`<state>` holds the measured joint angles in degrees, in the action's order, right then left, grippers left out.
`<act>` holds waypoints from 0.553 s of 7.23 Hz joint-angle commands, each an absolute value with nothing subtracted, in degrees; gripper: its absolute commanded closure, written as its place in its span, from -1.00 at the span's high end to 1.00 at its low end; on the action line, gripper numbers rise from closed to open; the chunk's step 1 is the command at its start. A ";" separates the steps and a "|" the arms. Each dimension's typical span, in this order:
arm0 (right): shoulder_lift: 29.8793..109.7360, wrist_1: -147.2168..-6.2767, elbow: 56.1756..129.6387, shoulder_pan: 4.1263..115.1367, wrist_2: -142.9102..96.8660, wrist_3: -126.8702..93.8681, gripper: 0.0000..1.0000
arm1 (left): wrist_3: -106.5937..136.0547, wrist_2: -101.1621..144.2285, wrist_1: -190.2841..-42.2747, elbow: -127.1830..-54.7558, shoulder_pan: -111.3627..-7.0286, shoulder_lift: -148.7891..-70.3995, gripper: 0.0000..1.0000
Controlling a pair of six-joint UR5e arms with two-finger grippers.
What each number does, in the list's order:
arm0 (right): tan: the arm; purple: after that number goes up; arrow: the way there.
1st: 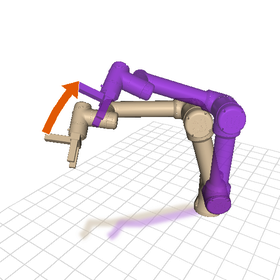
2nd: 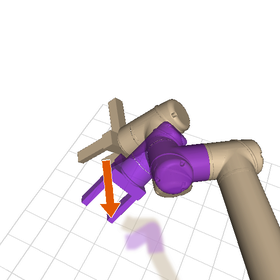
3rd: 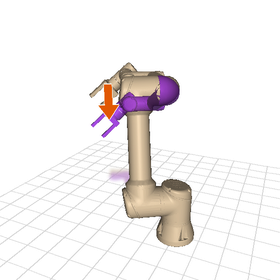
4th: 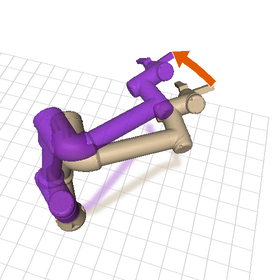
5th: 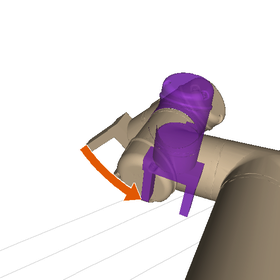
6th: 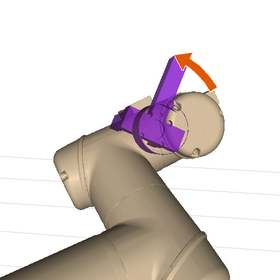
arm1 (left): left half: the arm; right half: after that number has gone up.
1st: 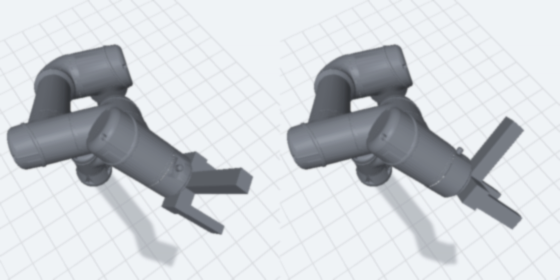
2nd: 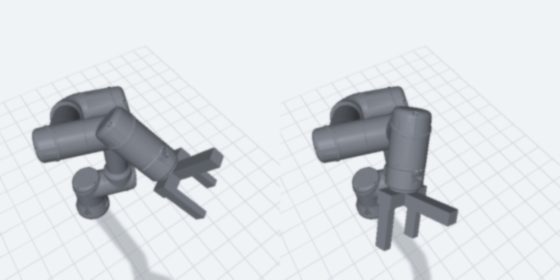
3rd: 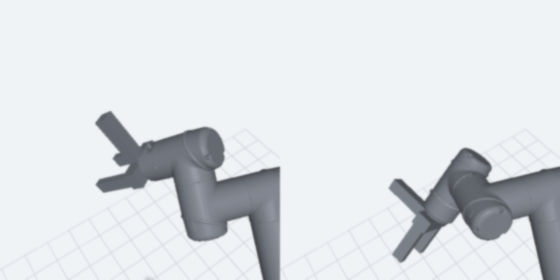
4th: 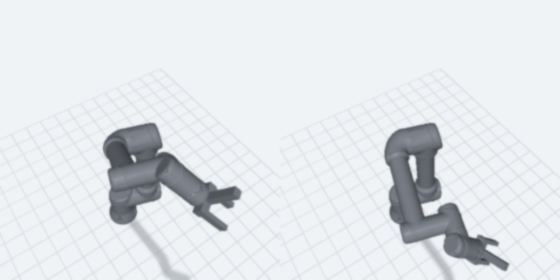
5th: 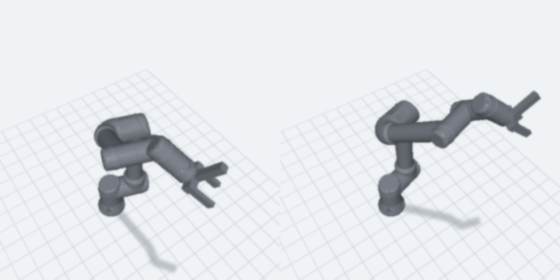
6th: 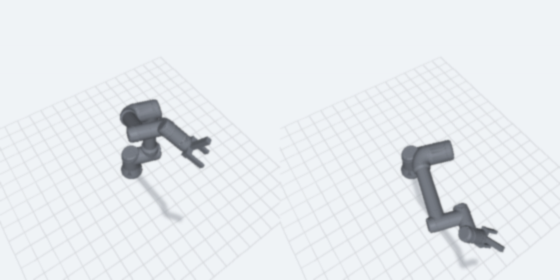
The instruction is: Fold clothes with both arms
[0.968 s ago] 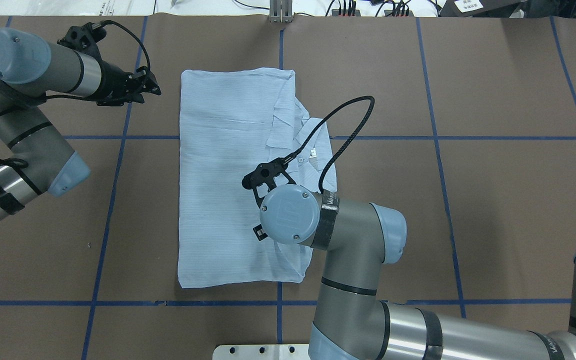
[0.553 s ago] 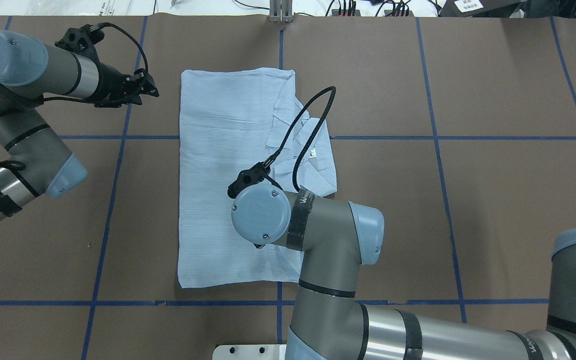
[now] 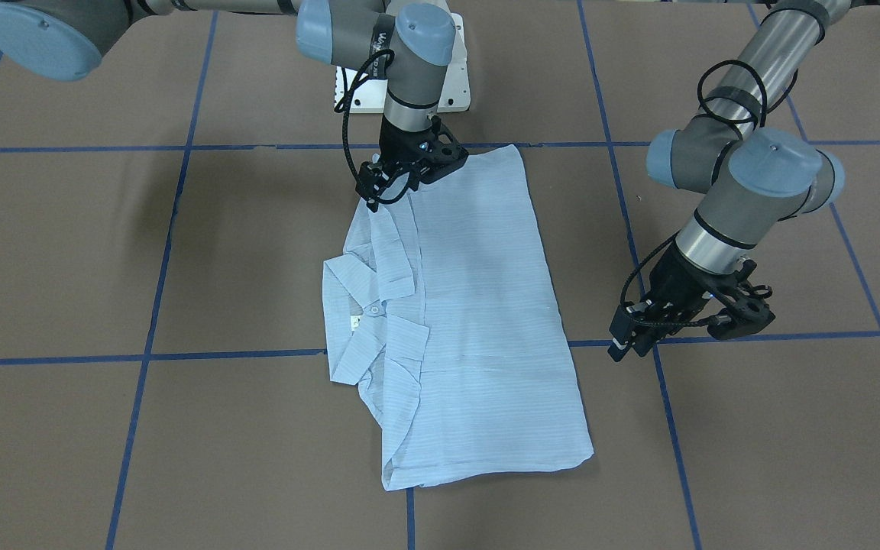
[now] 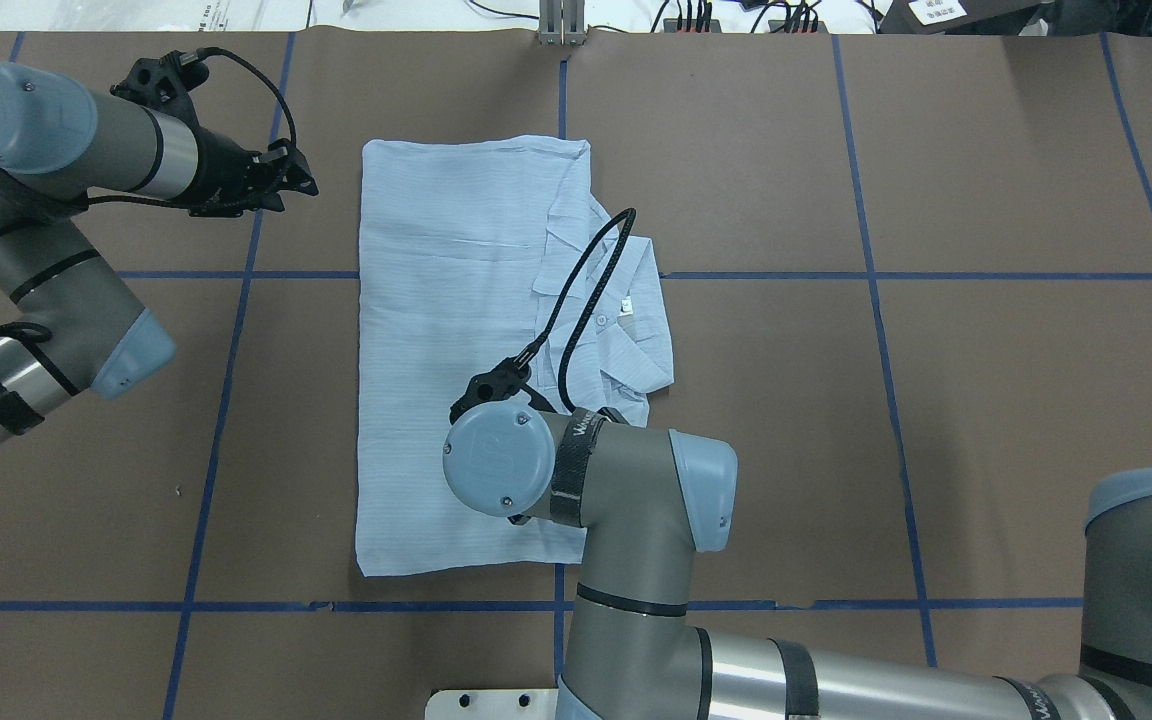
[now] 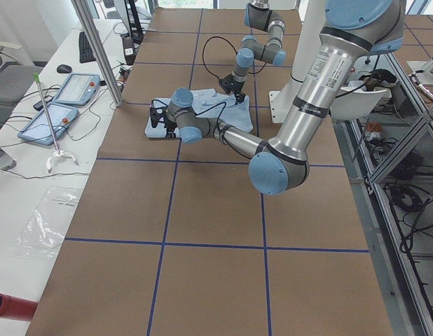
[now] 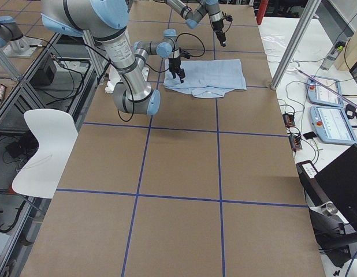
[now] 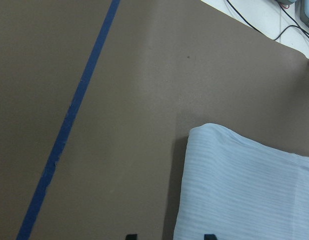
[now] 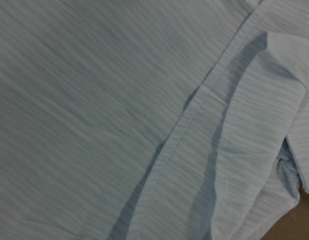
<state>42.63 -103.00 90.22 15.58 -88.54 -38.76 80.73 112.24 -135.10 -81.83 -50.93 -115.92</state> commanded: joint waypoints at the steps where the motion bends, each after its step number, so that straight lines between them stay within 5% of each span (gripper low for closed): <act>1: 42.80 -103.18 89.12 15.38 -88.51 -38.76 1.00 | 80.95 112.24 -135.09 -81.83 -50.89 -115.93 0.09; 4: 46.47 -103.54 90.78 16.60 -88.33 -38.24 1.00 | 80.77 112.24 -135.09 -81.65 -50.80 -115.84 0.09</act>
<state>44.56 -103.45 89.74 15.81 -88.46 -38.59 80.86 112.24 -135.09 -81.72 -50.86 -115.85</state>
